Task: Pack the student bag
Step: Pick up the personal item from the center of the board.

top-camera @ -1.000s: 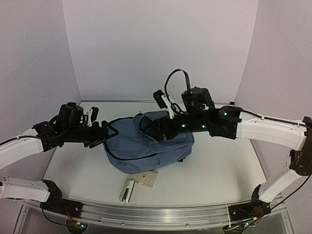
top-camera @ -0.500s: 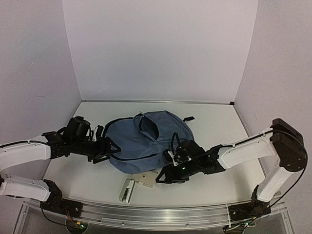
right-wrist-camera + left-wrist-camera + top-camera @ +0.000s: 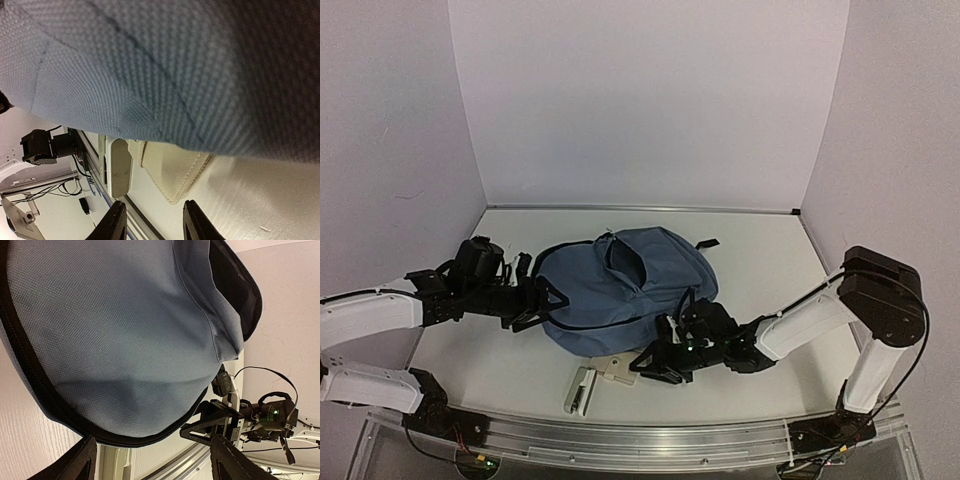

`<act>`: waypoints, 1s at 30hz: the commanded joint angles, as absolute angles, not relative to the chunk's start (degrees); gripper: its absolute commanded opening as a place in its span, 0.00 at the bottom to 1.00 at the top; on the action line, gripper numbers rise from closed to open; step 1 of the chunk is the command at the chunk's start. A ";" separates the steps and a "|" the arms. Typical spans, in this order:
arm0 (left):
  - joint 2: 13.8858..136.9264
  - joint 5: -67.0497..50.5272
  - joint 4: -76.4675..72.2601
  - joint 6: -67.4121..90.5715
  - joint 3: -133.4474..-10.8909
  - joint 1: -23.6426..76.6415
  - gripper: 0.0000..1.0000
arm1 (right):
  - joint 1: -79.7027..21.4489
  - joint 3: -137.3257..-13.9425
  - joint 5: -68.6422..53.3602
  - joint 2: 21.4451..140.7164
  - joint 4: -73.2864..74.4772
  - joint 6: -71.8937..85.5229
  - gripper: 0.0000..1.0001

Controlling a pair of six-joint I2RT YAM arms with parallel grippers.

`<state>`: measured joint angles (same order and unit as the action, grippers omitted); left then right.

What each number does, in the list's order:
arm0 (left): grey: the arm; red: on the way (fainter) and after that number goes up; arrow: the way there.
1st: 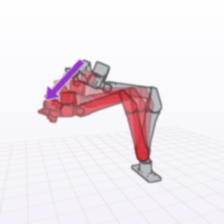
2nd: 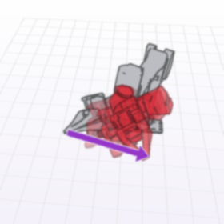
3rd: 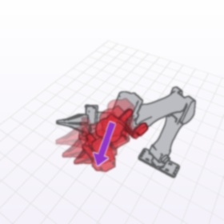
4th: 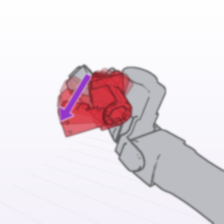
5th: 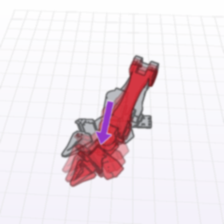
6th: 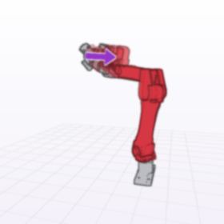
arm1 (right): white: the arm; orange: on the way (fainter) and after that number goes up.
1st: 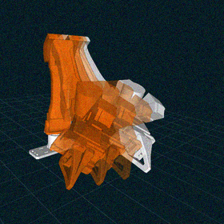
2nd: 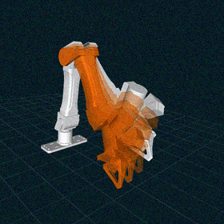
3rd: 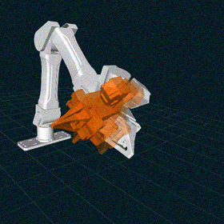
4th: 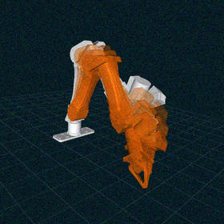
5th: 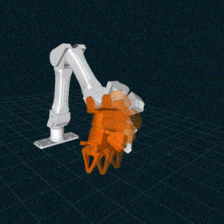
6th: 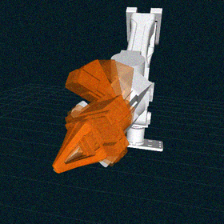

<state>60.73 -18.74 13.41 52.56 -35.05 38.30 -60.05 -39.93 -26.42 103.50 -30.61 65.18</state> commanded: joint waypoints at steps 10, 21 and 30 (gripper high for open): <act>58.84 -18.54 12.54 52.68 -35.57 38.46 0.78 | -60.14 -39.20 -22.67 107.13 -36.73 71.11 0.31; 57.34 -17.58 13.38 52.94 -35.14 38.49 0.79 | -60.18 -35.12 -19.47 102.93 -35.49 72.66 0.34; 58.68 -18.19 13.79 52.05 -36.29 38.42 0.79 | -61.52 -38.84 -20.42 106.87 -36.92 72.62 0.34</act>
<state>58.28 -18.26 13.56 52.53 -35.07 38.30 -60.75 -36.64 -21.40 104.56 -36.63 70.90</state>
